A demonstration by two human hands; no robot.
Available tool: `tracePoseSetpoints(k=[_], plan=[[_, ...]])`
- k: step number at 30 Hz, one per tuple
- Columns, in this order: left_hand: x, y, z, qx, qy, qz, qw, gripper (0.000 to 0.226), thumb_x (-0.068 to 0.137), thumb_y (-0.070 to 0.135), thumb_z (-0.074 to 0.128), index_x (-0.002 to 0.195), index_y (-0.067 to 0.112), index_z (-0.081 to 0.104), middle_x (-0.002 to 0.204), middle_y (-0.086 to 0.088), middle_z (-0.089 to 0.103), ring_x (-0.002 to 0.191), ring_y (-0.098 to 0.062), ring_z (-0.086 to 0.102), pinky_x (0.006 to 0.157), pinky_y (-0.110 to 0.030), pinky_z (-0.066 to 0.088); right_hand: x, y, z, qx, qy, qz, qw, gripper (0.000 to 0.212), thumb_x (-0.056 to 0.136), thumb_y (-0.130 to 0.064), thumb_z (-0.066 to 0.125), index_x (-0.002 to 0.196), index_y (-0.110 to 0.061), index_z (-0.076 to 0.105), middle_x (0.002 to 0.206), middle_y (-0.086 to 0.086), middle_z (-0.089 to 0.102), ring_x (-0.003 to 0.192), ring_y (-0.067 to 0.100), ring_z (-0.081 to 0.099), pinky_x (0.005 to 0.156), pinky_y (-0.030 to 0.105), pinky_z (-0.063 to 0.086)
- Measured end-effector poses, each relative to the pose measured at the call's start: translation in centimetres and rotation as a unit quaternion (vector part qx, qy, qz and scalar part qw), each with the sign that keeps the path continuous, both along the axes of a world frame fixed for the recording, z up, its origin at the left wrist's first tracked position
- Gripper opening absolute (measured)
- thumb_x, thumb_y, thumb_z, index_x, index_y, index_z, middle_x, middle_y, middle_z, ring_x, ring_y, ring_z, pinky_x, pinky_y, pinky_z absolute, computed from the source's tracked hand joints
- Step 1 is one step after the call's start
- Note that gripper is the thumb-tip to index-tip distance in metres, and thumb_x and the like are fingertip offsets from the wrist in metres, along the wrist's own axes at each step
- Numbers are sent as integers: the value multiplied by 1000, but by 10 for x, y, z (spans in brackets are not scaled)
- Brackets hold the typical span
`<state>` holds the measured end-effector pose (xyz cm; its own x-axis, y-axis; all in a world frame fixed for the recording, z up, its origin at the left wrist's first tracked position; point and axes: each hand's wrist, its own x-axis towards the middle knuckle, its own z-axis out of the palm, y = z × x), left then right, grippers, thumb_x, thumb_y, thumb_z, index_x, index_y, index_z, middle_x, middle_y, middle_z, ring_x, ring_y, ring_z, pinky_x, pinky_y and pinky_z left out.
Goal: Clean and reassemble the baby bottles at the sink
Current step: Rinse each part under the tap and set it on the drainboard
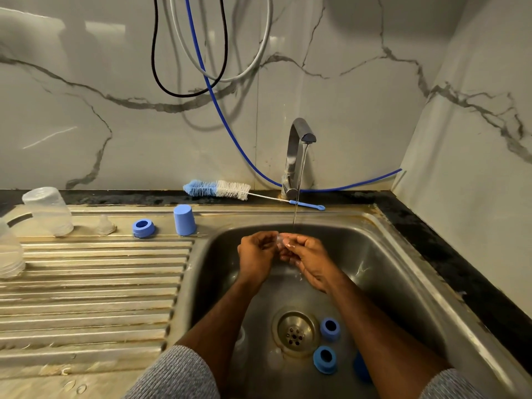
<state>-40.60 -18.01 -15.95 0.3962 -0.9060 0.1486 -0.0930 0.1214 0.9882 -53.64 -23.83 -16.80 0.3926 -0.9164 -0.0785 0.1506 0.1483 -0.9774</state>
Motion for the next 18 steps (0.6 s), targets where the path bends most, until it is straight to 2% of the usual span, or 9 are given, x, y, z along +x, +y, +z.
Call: tracePoseSetpoints(k=[3, 6, 8, 10, 12, 14, 16, 18], plan=[[-2, 1, 1, -8, -51, -16, 999, 24, 87, 0, 74, 108, 13, 76, 94, 1, 77, 88, -8, 74, 89, -36, 61, 1, 1, -1, -12, 31, -50, 998, 14, 94, -19, 68, 100, -10, 75, 92, 13, 77, 83, 23, 71, 73, 30, 57], [-8, 3, 1, 1, -44, -31, 999, 31, 87, 3, 75, 116, 13, 72, 97, 2, 77, 91, -8, 74, 90, -35, 60, -1, 1, -1, -7, 61, -83, 995, 20, 97, -24, 64, 96, -7, 75, 86, 13, 75, 78, 21, 70, 69, 31, 56], [-8, 2, -1, 9, -34, -28, 999, 40, 87, 3, 76, 125, 8, 67, 100, -1, 76, 94, -10, 73, 90, -35, 60, -4, 1, 4, -21, 87, -65, 994, 20, 100, -21, 60, 100, -6, 74, 87, 11, 77, 77, 20, 72, 66, 28, 57], [-7, 1, -1, 18, -40, -18, 999, 45, 85, 2, 77, 128, 6, 65, 101, -2, 76, 93, -9, 73, 89, -32, 60, -7, 2, 11, -57, 150, -29, 987, 19, 100, -13, 58, 111, -11, 73, 90, 3, 77, 81, 17, 74, 65, 21, 57], [-6, -1, -2, 24, -70, -10, 997, 48, 82, 4, 80, 128, 6, 65, 104, -3, 76, 94, -8, 72, 93, -31, 59, -10, 1, 15, -120, 235, 8, 965, 31, 95, -5, 62, 123, -18, 68, 105, -4, 74, 93, 12, 72, 74, 20, 57], [-7, -1, -4, 30, -102, -4, 994, 51, 80, 8, 83, 127, 7, 65, 105, -3, 75, 96, -6, 71, 94, -31, 58, -11, 2, 16, -205, 324, 24, 923, 43, 88, -2, 70, 127, -20, 66, 118, -5, 69, 107, 9, 65, 91, 23, 53], [-7, -2, -5, 35, -108, 1, 994, 47, 80, 9, 83, 125, 7, 67, 101, -2, 76, 94, -8, 72, 92, -33, 59, -9, 4, 14, -262, 369, 7, 892, 47, 82, -6, 77, 125, -21, 67, 119, -5, 66, 108, 8, 61, 96, 24, 50], [-5, -1, -5, 43, -86, 1, 995, 46, 79, 10, 84, 122, 8, 67, 97, -1, 76, 93, -10, 73, 91, -36, 59, -9, 3, 13, -279, 376, -7, 883, 38, 85, -7, 74, 119, -23, 71, 113, -5, 70, 103, 7, 64, 95, 26, 53]])
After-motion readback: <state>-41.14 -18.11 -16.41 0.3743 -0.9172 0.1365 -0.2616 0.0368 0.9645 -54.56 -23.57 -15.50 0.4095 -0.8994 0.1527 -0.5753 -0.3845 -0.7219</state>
